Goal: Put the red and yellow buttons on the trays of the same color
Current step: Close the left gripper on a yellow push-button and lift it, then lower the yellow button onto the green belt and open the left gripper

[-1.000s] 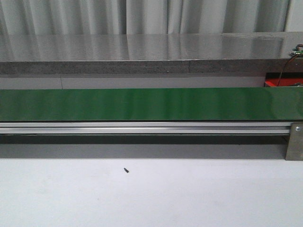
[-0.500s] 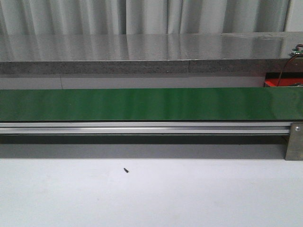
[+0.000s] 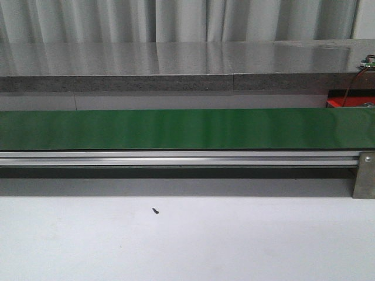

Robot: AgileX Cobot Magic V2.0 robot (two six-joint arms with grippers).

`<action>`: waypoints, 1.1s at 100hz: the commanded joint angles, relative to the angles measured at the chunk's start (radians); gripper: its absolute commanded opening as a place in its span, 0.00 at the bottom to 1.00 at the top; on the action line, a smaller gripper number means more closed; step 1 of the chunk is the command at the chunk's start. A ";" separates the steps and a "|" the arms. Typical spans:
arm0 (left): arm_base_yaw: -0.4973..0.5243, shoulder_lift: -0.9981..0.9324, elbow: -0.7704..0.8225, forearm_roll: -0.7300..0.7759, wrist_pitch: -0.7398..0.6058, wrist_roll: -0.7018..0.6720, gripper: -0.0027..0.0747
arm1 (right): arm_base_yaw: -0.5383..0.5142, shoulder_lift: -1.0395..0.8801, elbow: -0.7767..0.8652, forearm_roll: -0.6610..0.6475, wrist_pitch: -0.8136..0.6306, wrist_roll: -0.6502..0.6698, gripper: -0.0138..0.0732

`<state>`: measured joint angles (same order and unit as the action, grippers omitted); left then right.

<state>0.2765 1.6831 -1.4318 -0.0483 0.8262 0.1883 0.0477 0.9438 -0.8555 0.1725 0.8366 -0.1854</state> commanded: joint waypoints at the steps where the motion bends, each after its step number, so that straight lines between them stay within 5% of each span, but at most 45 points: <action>1: -0.019 -0.029 -0.040 -0.009 -0.034 0.014 0.17 | 0.000 -0.013 -0.026 0.001 -0.041 0.000 0.08; 110: -0.029 0.104 -0.040 -0.071 -0.024 0.046 0.17 | 0.000 -0.013 -0.026 0.001 -0.041 0.000 0.08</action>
<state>0.2540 1.8132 -1.4408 -0.1044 0.8399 0.2318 0.0477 0.9438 -0.8555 0.1725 0.8366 -0.1854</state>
